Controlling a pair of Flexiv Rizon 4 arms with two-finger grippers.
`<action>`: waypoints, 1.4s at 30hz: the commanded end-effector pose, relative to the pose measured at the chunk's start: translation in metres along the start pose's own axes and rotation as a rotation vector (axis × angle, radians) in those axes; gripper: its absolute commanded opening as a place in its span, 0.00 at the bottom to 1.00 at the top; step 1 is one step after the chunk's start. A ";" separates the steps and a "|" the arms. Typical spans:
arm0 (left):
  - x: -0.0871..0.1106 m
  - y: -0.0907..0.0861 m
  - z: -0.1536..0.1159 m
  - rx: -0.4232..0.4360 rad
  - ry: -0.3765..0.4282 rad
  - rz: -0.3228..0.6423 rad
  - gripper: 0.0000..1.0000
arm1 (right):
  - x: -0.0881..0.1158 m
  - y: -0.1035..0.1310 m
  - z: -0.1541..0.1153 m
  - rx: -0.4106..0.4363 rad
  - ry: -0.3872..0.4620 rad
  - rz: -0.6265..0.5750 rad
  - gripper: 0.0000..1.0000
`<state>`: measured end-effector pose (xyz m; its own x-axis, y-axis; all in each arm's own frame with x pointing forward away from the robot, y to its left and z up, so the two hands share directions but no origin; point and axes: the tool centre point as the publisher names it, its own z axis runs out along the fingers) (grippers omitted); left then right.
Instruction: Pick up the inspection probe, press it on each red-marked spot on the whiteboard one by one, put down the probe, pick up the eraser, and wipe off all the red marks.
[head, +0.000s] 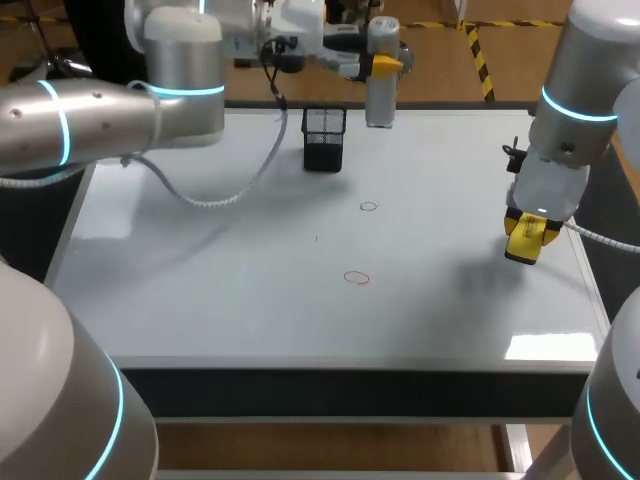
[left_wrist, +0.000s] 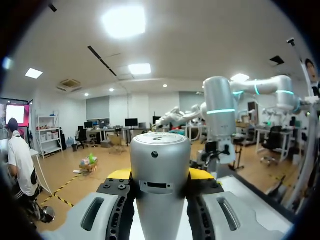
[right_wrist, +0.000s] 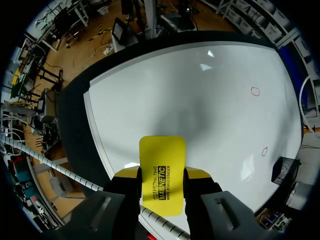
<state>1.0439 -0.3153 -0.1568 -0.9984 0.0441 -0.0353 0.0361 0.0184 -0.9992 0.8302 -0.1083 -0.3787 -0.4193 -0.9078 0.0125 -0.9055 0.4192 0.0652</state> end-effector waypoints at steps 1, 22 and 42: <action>-0.024 -0.002 0.007 -0.019 0.025 0.002 0.00 | 0.000 -0.001 -0.001 0.001 0.003 -0.002 0.00; -0.073 0.018 0.014 -0.045 0.022 -0.007 0.00 | 0.000 -0.001 -0.001 0.001 0.003 -0.002 0.00; -0.077 0.023 0.013 -0.047 0.020 -0.015 0.00 | 0.000 -0.001 -0.001 0.001 0.003 -0.002 0.00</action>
<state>1.1206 -0.3305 -0.1785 -0.9979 0.0612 -0.0204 0.0244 0.0650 -0.9976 0.8303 -0.1084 -0.3787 -0.4194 -0.9077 0.0125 -0.9055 0.4193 0.0652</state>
